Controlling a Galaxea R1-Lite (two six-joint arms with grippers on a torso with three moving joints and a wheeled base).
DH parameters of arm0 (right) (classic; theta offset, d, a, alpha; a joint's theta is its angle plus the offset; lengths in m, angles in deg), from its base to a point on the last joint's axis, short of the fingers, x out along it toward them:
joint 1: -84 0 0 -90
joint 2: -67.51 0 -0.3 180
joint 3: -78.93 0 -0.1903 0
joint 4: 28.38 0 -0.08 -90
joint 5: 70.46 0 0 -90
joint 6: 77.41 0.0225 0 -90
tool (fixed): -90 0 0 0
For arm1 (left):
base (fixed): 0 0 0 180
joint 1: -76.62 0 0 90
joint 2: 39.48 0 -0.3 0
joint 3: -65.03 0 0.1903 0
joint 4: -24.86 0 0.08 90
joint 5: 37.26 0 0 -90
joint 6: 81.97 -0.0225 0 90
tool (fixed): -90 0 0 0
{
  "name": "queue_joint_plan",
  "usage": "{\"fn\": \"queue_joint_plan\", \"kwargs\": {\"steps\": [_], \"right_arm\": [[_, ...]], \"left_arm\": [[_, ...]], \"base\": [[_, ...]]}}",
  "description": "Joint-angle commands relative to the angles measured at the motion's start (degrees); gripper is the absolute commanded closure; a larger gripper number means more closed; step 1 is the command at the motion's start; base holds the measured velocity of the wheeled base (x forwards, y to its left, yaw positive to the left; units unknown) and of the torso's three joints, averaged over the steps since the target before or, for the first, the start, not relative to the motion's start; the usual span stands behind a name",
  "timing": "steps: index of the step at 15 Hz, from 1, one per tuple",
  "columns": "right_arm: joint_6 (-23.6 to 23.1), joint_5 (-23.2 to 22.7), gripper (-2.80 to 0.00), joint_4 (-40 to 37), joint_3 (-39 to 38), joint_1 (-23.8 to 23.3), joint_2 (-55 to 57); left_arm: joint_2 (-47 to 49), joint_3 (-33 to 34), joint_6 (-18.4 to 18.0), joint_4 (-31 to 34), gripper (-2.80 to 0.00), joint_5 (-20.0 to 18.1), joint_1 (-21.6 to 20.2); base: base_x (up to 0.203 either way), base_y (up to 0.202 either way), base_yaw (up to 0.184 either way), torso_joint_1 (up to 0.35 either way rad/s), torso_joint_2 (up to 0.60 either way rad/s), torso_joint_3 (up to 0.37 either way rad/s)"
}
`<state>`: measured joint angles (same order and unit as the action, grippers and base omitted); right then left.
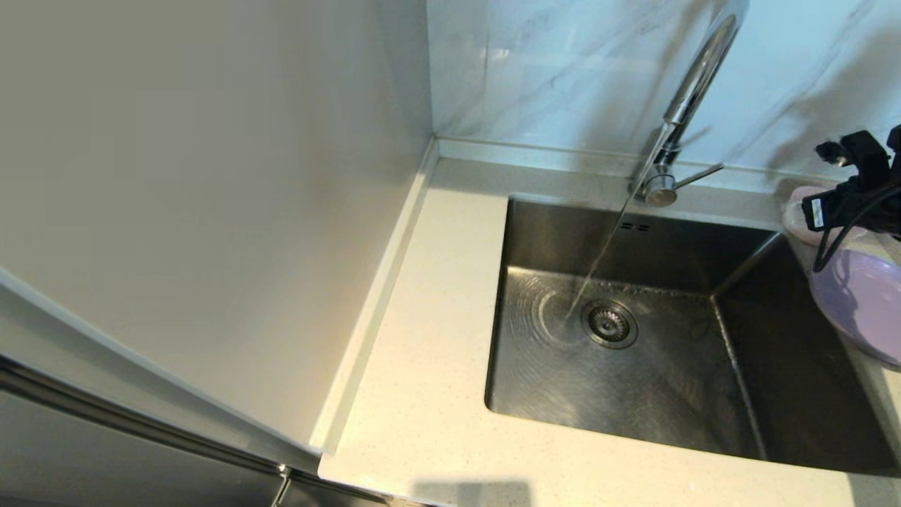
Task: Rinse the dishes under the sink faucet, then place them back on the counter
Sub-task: Place the bowl on the table
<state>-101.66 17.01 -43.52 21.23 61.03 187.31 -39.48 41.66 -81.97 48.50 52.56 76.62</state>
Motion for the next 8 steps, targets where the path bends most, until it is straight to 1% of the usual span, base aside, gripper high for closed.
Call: {"fn": "queue_joint_plan", "kwargs": {"steps": [1,4,5,6,7,8], "right_arm": [[0.9,-2.3,-2.8,-2.5,-3.9,-1.1,-9.1],[3.5,-9.2,-2.8,-5.0,-14.1,-2.1,-22.1],[4.1,-11.1,-2.8,-8.0,-16.1,-2.7,-26.3],[4.6,-11.9,-2.8,-14.9,-16.6,-3.1,-29.3],[5.1,-10.7,-2.8,-26.9,-15.8,-3.4,-32.1],[5.6,-6.7,-2.8,-39.9,-14.5,-3.4,-34.8]], "left_arm": [[0.0,0.0,0.0,0.0,0.0,0.0,0.0],[0.0,0.0,0.0,0.0,0.0,-0.1,0.0],[0.0,0.0,0.0,0.0,0.0,0.0,0.0],[0.0,0.0,0.0,0.0,0.0,0.0,0.0],[0.0,0.0,0.0,0.0,0.0,0.0,0.0],[0.0,0.0,0.0,0.0,0.0,0.0,0.0]], "base": [[0.0,0.0,0.0,0.0,0.0,0.0],[0.0,0.0,0.0,0.0,0.0,0.0],[0.0,0.0,0.0,0.0,0.0,0.0],[0.0,0.0,0.0,0.0,0.0,0.0],[0.0,0.0,0.0,0.0,0.0,0.0],[0.0,0.0,0.0,0.0,0.0,0.0]]}}
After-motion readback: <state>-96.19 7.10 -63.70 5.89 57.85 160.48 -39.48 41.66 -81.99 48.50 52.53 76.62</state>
